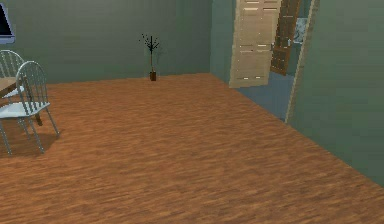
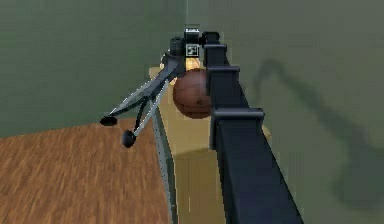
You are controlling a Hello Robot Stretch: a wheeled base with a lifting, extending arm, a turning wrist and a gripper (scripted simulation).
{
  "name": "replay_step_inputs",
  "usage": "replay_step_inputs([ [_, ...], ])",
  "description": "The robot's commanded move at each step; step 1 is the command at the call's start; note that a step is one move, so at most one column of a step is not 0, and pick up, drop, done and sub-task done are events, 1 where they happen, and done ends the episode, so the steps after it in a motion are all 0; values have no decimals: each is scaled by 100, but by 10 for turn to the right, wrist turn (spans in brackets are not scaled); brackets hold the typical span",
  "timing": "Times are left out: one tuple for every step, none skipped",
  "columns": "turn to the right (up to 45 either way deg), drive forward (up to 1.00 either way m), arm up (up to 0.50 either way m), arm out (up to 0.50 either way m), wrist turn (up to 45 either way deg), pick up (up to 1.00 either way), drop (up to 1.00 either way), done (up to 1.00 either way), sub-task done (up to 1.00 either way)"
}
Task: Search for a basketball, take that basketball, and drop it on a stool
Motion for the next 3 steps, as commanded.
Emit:
replay_step_inputs([
  [0, 0, 0, 0, 450, 0, 0, 0, 0],
  [0, 0, 0, 0, 450, 0, 0, 0, 0],
  [0, 0, 0, 0, 450, 0, 0, 0, 0],
])
